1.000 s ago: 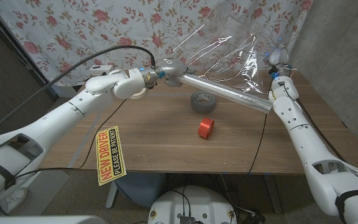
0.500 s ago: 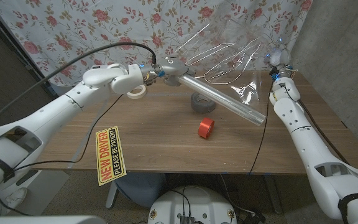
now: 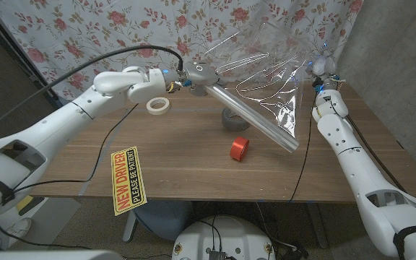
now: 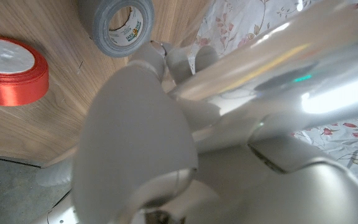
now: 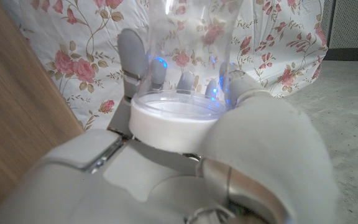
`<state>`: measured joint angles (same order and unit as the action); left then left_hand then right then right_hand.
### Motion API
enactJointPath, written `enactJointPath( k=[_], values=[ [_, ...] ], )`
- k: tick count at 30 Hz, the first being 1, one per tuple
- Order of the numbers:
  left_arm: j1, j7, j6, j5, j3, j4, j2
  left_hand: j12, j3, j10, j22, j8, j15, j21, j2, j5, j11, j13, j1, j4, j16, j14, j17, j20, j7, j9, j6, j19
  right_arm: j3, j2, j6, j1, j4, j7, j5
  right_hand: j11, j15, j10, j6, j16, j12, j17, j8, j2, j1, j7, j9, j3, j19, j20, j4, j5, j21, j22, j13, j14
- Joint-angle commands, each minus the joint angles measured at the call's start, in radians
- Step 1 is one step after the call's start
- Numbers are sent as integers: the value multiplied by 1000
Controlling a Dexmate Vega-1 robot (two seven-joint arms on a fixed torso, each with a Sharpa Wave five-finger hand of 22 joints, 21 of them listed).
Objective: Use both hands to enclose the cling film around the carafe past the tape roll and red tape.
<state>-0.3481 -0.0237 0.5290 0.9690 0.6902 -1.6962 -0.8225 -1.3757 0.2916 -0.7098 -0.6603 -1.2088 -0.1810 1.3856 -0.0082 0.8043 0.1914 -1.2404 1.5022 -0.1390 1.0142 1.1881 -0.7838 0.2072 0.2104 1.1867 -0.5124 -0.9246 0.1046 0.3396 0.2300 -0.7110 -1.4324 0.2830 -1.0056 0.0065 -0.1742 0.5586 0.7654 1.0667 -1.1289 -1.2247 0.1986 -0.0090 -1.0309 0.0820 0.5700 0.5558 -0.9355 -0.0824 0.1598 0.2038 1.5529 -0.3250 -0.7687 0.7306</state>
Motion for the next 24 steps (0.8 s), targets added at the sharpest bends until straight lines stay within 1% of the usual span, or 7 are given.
enactJointPath(
  k=[1,5,12,14,16,18,24],
  values=[
    [-15,17,-96,152,2,-81,-7,-206,9,-32,-20,-30,-41,1,-5,14,13,-5,28,-17,16,65,3,-1,1,22,-36,-7,12,-36,16,-8,-11,-10,-20,-92,389,95,28,255,-8,-4,1,156,-164,-24,1,4,29,-137,0,-3,2,-3,-1,305],
    [-7,48,-93,194,11,-89,-18,-207,14,-39,-26,-45,-41,1,-8,19,12,-6,34,-18,16,64,6,-2,-1,34,-44,-11,15,-42,16,-7,-8,-11,-23,-91,389,95,29,255,-8,-4,1,156,-164,-25,1,4,31,-137,0,-3,0,-1,-1,305],
    [-3,-23,-159,250,29,-111,-2,-207,15,-49,-25,-57,-41,-4,-14,26,11,-6,36,-14,26,72,5,0,0,33,-41,-18,16,-43,20,-15,-23,-20,-28,-90,388,98,28,256,-11,-4,1,156,-163,-26,1,3,29,-137,0,-3,1,-1,-2,307],
    [4,-155,-220,348,57,-163,12,-207,18,-52,-27,-74,-41,-3,-16,29,10,-7,39,-15,22,68,9,-2,-2,43,-48,-18,17,-46,22,-17,-27,-22,-30,-92,388,97,29,256,-12,-4,1,156,-163,-24,1,3,29,-137,0,-3,1,-1,-5,307],
    [13,-75,-193,333,61,-129,12,-207,23,-54,-33,-87,-39,-2,-18,36,10,-7,38,-14,30,68,-5,-4,-3,48,-52,-18,18,-48,20,-15,-23,-21,-32,-91,388,100,28,256,-11,-4,1,156,-163,-26,0,3,30,-137,0,-3,0,0,-1,307],
    [26,-125,-206,364,79,-137,25,-207,25,-54,-33,-98,-41,-2,-18,38,10,-7,38,-12,26,63,-2,-3,-5,49,-51,-16,17,-52,9,-13,-19,-24,-47,-91,389,98,29,257,-12,-4,1,156,-163,-24,0,3,30,-137,0,-3,0,0,-3,308],
    [60,-86,-205,420,114,-113,41,-207,24,-54,-30,-122,-42,3,-18,40,9,-7,40,-10,22,63,-1,0,-5,49,-45,-19,23,-53,-4,-18,-31,-36,-60,-91,388,99,30,257,-11,-4,2,156,-163,-25,1,3,29,-137,0,-3,1,-1,-1,309]
  ],
)
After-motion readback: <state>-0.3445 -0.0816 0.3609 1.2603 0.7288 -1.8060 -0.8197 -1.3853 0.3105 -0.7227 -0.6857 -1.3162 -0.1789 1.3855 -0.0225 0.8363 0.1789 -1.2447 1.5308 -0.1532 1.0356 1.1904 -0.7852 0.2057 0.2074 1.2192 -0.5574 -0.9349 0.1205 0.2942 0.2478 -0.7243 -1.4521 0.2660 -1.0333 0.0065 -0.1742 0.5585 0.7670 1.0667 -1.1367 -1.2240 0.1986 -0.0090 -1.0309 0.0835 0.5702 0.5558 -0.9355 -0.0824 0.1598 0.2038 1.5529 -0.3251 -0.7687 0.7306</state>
